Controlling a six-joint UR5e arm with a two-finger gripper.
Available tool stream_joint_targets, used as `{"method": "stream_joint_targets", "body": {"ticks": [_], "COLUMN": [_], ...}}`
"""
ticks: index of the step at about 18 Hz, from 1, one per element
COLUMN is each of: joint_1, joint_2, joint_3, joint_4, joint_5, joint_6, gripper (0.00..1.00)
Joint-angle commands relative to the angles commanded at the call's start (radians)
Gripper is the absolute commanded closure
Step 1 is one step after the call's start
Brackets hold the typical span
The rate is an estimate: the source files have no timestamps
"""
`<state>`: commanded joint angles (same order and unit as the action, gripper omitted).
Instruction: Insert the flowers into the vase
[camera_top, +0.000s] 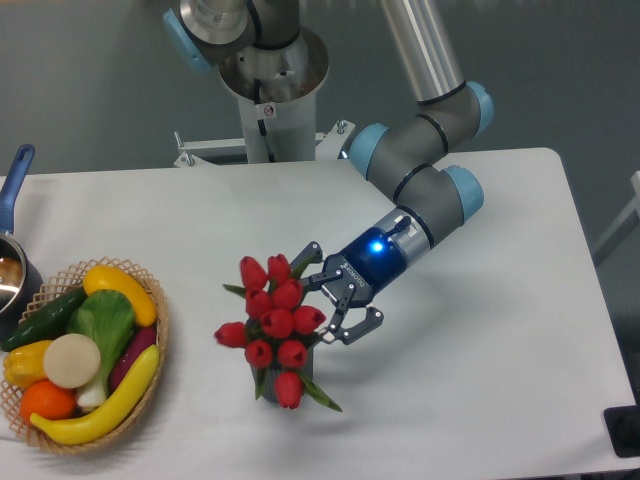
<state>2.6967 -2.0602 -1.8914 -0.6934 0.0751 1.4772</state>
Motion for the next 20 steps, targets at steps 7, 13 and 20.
{"method": "stream_joint_targets", "body": {"ticks": [7, 13, 20], "joint_1": [0.064, 0.188, 0.291], "joint_2": [0.159, 0.310, 0.448], "joint_3": [-0.060, -0.049, -0.011], "joint_4": [-0.003, -0.009, -0.024], "joint_5": [0.167, 0.291, 0.593], "joint_6": [-0.014, -0.038, -0.089], "gripper": [0.00, 0.00, 0.00]}}
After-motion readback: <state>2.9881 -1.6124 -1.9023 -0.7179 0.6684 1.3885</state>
